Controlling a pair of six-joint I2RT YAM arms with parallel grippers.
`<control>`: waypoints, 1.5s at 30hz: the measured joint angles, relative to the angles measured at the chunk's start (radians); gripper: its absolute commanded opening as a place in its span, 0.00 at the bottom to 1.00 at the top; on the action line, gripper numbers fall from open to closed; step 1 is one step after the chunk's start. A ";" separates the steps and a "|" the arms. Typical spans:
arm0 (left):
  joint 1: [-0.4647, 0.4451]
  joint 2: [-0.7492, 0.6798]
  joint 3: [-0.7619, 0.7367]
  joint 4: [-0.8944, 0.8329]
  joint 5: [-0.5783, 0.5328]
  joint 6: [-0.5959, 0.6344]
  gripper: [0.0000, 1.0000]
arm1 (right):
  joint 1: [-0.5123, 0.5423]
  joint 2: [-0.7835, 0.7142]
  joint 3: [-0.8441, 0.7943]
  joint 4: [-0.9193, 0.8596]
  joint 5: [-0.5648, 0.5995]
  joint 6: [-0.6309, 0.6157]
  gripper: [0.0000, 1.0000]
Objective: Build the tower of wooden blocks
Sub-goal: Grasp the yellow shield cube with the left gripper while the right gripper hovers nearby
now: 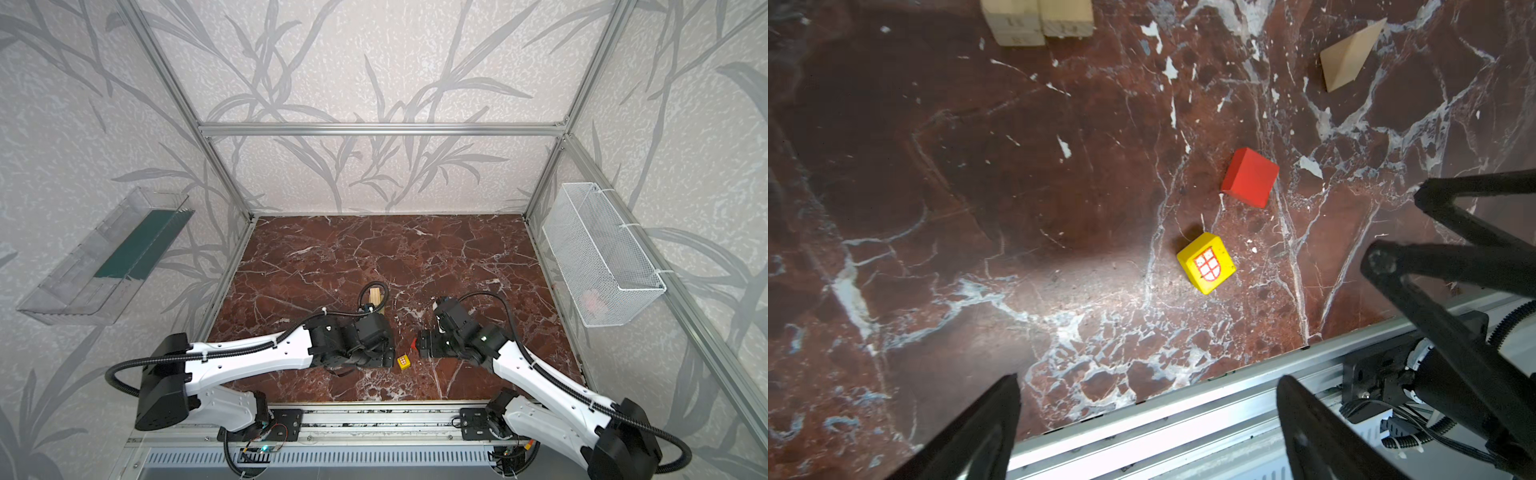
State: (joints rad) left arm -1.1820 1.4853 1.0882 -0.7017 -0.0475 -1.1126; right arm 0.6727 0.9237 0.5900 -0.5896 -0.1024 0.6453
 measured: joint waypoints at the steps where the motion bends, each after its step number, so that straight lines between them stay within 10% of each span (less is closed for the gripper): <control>1: -0.009 0.034 0.024 0.004 0.002 -0.007 0.93 | -0.015 -0.031 -0.023 0.003 -0.008 0.010 0.98; 28: -0.027 0.512 0.339 -0.108 -0.049 -0.096 0.93 | -0.293 -0.164 -0.109 -0.013 -0.137 -0.053 0.99; 45: -0.011 0.468 0.247 -0.125 -0.029 -0.087 0.62 | -0.296 -0.124 -0.111 0.050 -0.208 -0.074 0.99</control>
State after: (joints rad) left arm -1.1934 1.9537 1.3350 -0.8268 -0.0761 -1.1999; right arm 0.3767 0.8001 0.4786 -0.5396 -0.3103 0.5713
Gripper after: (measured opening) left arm 0.648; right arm 0.991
